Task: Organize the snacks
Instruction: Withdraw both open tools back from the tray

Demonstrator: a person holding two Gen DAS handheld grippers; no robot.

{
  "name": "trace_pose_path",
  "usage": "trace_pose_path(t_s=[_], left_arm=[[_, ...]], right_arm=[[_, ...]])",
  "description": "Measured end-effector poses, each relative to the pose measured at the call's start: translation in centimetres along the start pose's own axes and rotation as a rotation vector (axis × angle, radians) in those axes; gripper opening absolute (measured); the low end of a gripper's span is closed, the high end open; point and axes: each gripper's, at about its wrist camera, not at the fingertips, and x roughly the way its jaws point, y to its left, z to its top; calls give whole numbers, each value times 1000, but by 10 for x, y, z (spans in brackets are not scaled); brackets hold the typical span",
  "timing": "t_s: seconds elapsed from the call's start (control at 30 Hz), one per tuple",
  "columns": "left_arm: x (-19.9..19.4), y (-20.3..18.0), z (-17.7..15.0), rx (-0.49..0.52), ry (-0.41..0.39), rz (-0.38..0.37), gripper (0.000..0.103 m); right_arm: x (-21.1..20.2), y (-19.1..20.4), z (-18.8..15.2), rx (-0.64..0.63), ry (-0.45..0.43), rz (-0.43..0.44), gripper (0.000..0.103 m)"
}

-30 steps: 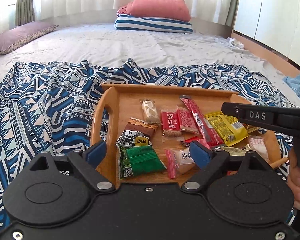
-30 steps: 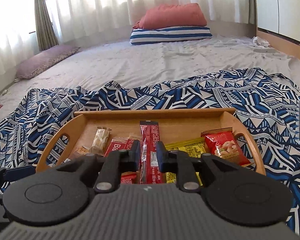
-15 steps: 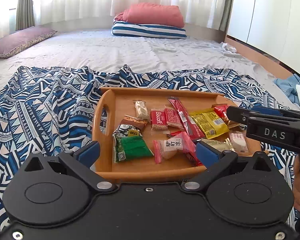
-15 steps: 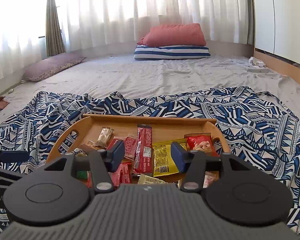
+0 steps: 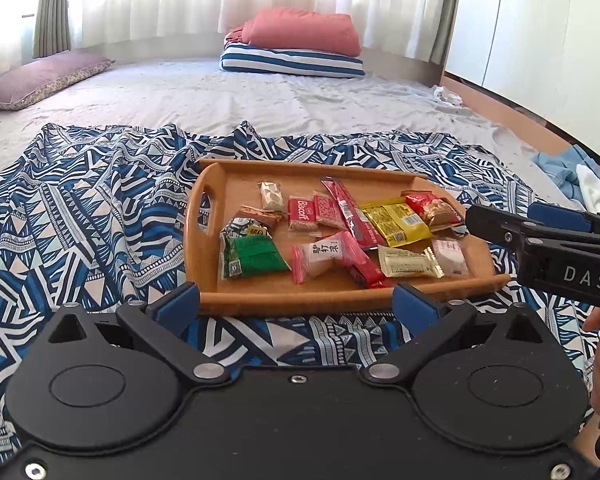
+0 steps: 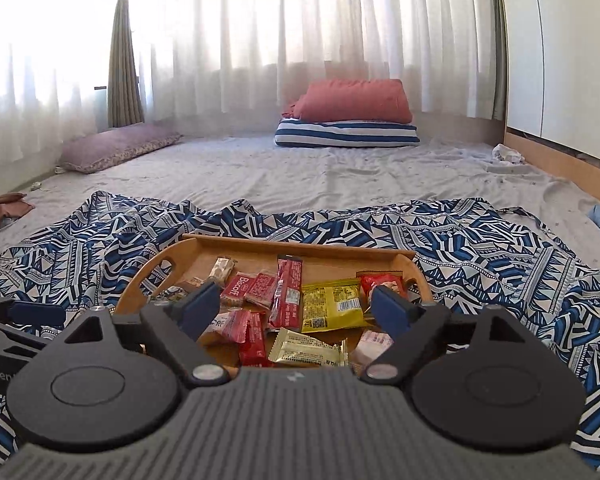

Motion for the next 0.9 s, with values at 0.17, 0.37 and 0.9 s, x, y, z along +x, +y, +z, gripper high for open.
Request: trace_pose_path(t_s=[0.17, 0.37, 0.9], left_arm=[[-13, -5, -11, 9, -7, 5, 103], [-20, -8, -27, -4, 5, 5, 103], [-10, -10, -71, -24, 50, 67, 103]], right_arm=[[-15, -2, -11, 6, -9, -3, 93], [-27, -2, -27, 10, -5, -12, 96], [-32, -2, -71, -24, 21, -74, 103]])
